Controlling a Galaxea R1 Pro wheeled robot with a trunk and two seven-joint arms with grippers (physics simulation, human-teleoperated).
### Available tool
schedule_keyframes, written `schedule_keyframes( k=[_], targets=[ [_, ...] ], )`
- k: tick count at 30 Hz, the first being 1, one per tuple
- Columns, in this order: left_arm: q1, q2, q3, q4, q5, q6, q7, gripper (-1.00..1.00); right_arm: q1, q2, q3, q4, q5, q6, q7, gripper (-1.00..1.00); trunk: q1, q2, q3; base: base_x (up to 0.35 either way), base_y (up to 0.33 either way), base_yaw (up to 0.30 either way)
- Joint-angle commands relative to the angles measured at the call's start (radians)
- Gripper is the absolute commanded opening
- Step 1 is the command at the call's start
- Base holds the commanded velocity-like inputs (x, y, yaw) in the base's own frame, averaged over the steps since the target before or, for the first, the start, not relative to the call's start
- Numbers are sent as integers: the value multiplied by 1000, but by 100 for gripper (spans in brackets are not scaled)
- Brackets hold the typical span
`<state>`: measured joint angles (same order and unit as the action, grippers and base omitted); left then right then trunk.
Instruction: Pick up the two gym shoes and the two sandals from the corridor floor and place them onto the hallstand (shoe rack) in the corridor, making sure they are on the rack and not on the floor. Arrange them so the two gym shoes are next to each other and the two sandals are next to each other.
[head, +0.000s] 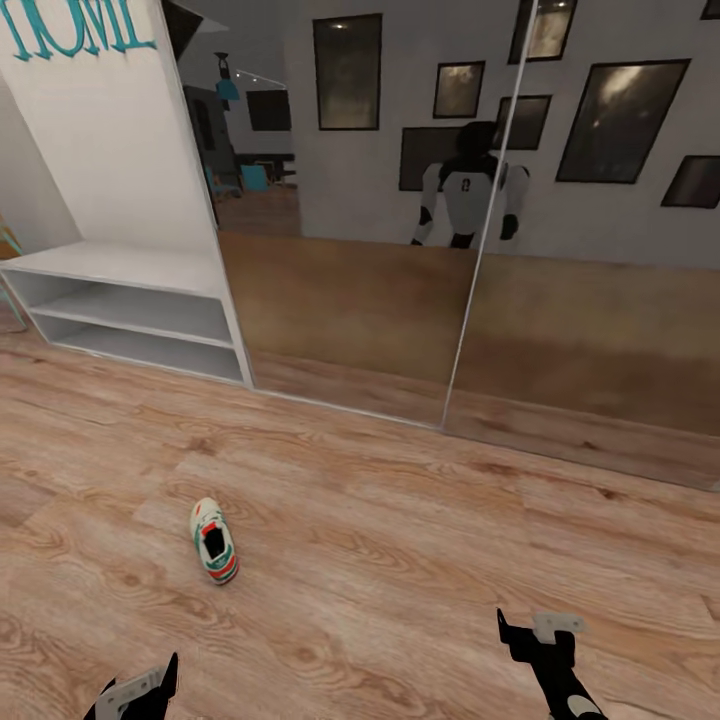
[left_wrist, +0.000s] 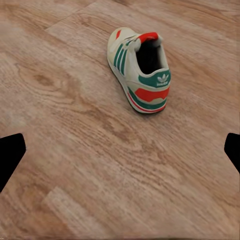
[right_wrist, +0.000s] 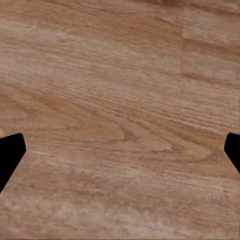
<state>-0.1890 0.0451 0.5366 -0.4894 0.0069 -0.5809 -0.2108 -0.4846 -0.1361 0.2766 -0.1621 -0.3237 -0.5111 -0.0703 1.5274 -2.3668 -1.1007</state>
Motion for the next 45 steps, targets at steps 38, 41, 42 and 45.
schedule_keyframes(
  k=[38, 41, 42, 45],
  targets=[
    [-1, -1, 6, 1, 2, -2, -10, 100, 0, -4, 9, -1, -4, -1, -5, 100, 0, 0, -11, 0, 0, 278],
    [-1, -1, 6, 1, 0, -2, -10, 100, 0, -2, 10, 0, -4, -1, -6, 100, 0, 0, -11, 0, 0, 278],
    [-1, -2, 6, 0, -1, -2, -10, 100, 0, -2, 10, 0, -4, -1, -6, 100, 0, 0, -11, 0, 0, 278],
    [-1, -2, 6, 0, -2, -2, -10, 100, 0, -2, 9, 0, -5, -1, -6, 100, 0, 0, -11, 0, 0, 278]
  ],
)
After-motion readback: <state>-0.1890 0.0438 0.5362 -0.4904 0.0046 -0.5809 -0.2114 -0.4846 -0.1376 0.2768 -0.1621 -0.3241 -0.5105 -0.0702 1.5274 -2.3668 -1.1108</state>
